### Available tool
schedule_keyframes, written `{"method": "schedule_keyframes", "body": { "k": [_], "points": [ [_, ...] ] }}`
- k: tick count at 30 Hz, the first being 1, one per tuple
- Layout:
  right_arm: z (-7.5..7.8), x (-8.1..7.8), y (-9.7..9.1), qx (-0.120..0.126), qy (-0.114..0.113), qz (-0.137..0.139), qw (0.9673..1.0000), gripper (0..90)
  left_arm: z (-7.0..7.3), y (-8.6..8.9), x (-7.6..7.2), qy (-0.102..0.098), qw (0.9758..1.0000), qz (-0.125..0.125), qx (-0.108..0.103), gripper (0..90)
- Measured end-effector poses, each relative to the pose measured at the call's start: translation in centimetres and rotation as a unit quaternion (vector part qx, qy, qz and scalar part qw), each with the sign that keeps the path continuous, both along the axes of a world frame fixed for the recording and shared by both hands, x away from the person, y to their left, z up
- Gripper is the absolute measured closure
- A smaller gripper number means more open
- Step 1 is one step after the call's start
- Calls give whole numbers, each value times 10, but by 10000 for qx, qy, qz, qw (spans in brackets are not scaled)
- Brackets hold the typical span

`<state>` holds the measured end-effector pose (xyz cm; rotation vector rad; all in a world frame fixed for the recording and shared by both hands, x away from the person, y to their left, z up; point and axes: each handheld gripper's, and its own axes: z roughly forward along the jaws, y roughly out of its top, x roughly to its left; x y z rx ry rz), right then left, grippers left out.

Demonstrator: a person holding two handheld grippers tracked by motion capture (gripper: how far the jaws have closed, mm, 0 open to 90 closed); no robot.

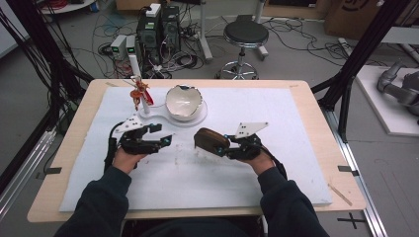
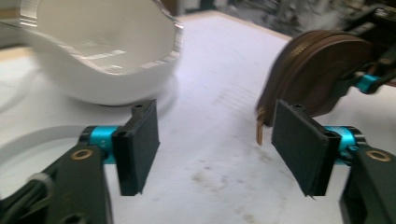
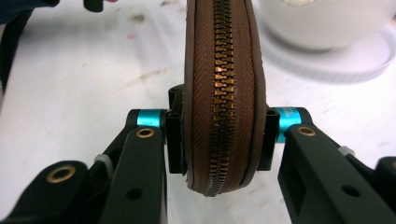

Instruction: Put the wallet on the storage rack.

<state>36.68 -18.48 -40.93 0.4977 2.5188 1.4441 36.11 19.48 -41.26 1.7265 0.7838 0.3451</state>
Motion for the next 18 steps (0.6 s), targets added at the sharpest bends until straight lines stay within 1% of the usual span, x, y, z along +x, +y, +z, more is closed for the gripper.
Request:
{"method": "schedule_keyframes", "body": {
  "k": [1,2,3,4,6,7,10,11,13,16,17,18],
  "points": [
    [3,2,0,4,-56,-11,10000,658,0,6,2,50,9999,126,-90,241],
    [8,5,2,37,-129,-38,9999,658,0,9,2,91,9997,176,-127,199],
    [15,12,7,95,-247,-69,9996,658,-1,12,3,60,9997,215,-105,190],
    [15,12,7,95,-247,-69,9996,658,-1,14,2,32,9997,250,-73,190],
    [24,20,14,87,-374,-54,9992,659,-1,18,1,-4,9996,278,-64,190],
    [28,24,17,72,-392,-39,9992,659,-1,21,1,-4,9995,304,-77,190],
    [46,39,32,34,-581,34,9983,658,-3,28,0,3,9991,411,-89,195],
    [51,45,37,-20,-632,46,9980,658,-3,31,1,12,9990,445,-72,199],
    [61,56,48,-80,-729,83,9973,658,-6,36,3,68,9985,541,-96,202],
    [72,73,64,-169,-872,100,9960,658,-6,40,4,67,9978,631,-188,202],
    [74,79,69,-205,-836,94,9962,658,-6,41,4,69,9977,641,-203,202],
    [76,84,73,-275,-888,88,9956,658,-6,41,4,61,9977,646,-195,202]
  ]
}}
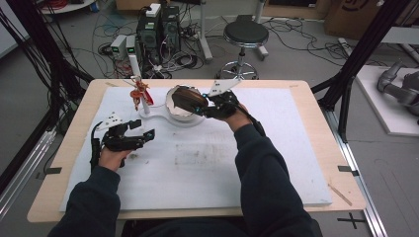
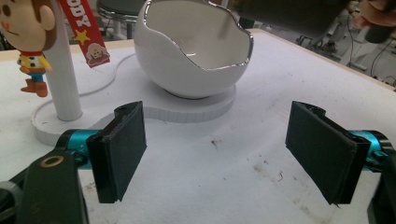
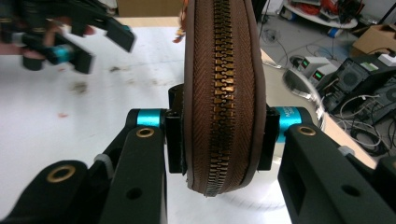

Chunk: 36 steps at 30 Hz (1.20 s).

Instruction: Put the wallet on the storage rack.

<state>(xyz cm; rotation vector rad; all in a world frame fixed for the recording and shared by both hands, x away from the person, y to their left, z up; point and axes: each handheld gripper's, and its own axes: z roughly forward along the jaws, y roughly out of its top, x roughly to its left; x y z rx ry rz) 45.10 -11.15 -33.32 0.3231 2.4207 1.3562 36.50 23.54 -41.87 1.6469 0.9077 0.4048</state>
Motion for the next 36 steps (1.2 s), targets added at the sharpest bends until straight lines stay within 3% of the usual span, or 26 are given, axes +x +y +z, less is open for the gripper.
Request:
{"method": "schedule_keyframes", "body": {
  "k": [5,9,11,25,27,30,36],
  "points": [
    [0,25,19,-155,-19,-19,9999,658,-1,1,1,11,10000,-1,-8,203],
    [-6,39,29,-438,-4,-70,9990,658,-1,2,1,22,10000,31,-51,203],
    [-9,44,30,-394,-46,-96,9992,658,-1,3,1,32,10000,26,-57,203],
    [-37,58,43,-678,94,-417,9968,625,-1,5,2,39,9999,74,-139,204],
    [-35,57,42,-420,201,-602,9971,530,-1,6,1,44,9999,79,-143,204],
    [-26,53,33,-145,290,-698,9970,514,-1,8,1,35,9998,88,-146,205],
    [-15,33,-7,263,241,-868,9956,444,-1,9,0,1,9999,91,-105,212]
  ]
}}
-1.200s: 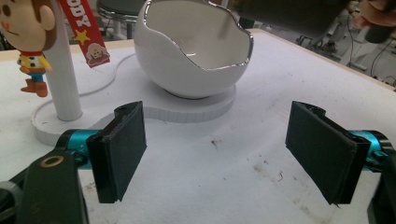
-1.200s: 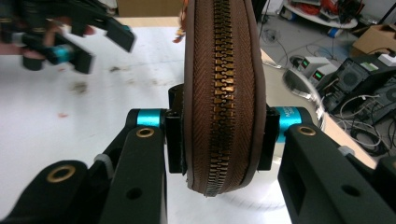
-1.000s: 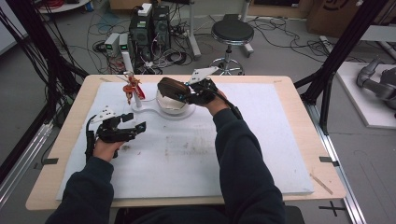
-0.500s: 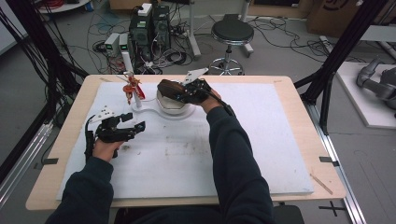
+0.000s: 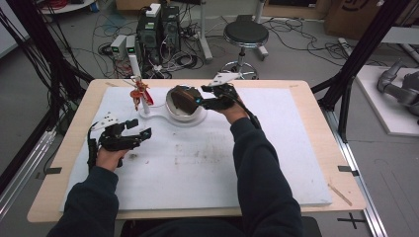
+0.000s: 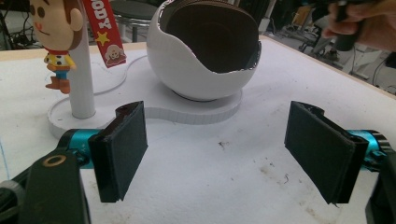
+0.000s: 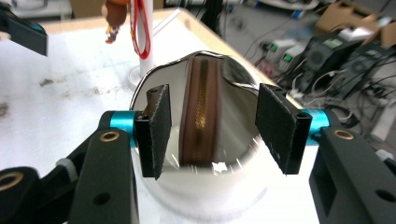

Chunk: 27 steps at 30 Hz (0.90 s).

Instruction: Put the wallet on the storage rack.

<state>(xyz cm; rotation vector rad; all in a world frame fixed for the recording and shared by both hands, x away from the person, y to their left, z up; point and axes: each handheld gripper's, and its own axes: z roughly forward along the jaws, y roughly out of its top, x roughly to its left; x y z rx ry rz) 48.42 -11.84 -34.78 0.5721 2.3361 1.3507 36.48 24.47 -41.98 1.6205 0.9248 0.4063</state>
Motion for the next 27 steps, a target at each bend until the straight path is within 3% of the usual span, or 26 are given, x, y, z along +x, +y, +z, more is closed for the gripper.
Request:
{"method": "schedule_keyframes", "body": {
  "k": [1,3,4,5,6,12,18,24,27],
  "points": [
    [1,-3,-9,-13,148,-71,9999,407,0,0,0,1,10000,12,6,212],
    [-1,-12,-29,137,77,-241,9996,395,0,-1,-1,-10,10000,23,8,215],
    [0,-16,-38,109,286,-287,9991,352,0,-1,-1,-25,10000,14,40,215],
    [-1,-20,-46,123,342,-374,9986,331,0,-1,-1,-32,10000,19,33,216],
    [-4,-27,-56,224,248,-428,9985,329,1,-1,-1,-34,10000,35,53,218],
    [-25,-60,-104,496,360,-836,9946,214,2,-4,-2,-121,9999,12,113,219],
    [-42,-89,-145,544,430,-1335,9886,212,2,-8,-3,-270,9993,-51,265,248],
    [-49,-112,-176,397,305,-1663,9848,212,2,-9,-2,-129,9998,106,86,201],
    [-50,-118,-187,419,254,-1813,9822,212,2,-8,-2,-136,9998,146,94,197]
  ]
}}
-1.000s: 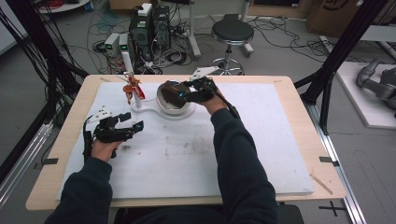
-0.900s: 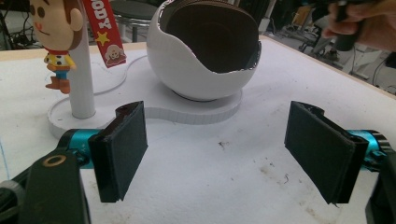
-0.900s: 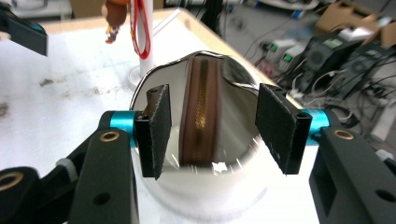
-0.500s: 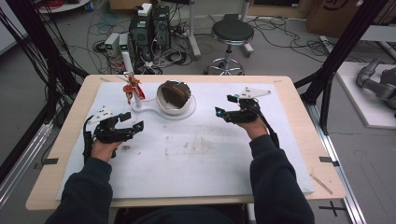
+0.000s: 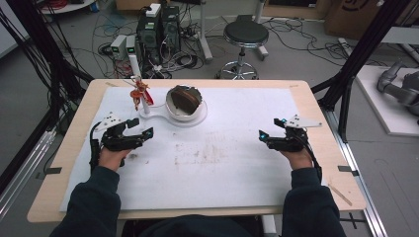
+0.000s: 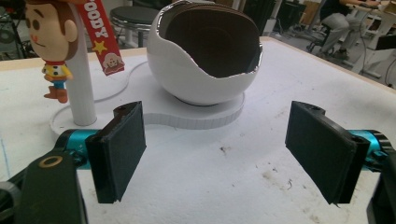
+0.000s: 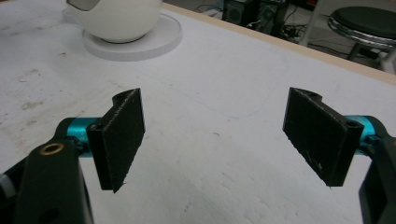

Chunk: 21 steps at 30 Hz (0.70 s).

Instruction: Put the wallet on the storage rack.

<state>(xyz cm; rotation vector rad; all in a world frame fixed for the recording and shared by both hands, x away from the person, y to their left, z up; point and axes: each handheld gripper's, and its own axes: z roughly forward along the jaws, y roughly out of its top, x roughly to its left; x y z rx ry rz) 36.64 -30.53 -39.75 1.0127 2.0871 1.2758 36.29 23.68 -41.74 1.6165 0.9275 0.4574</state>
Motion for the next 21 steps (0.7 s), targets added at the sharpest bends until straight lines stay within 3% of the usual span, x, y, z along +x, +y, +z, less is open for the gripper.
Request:
{"method": "schedule_keyframes", "body": {
  "k": [6,21],
  "points": [
    [0,-4,-9,-62,-7,-260,9996,212,1,1,-1,-65,10000,6,23,191],
    [-3,-7,-2,-239,37,-214,9995,212,1,-3,-2,-58,9999,-77,83,191]
  ]
}}
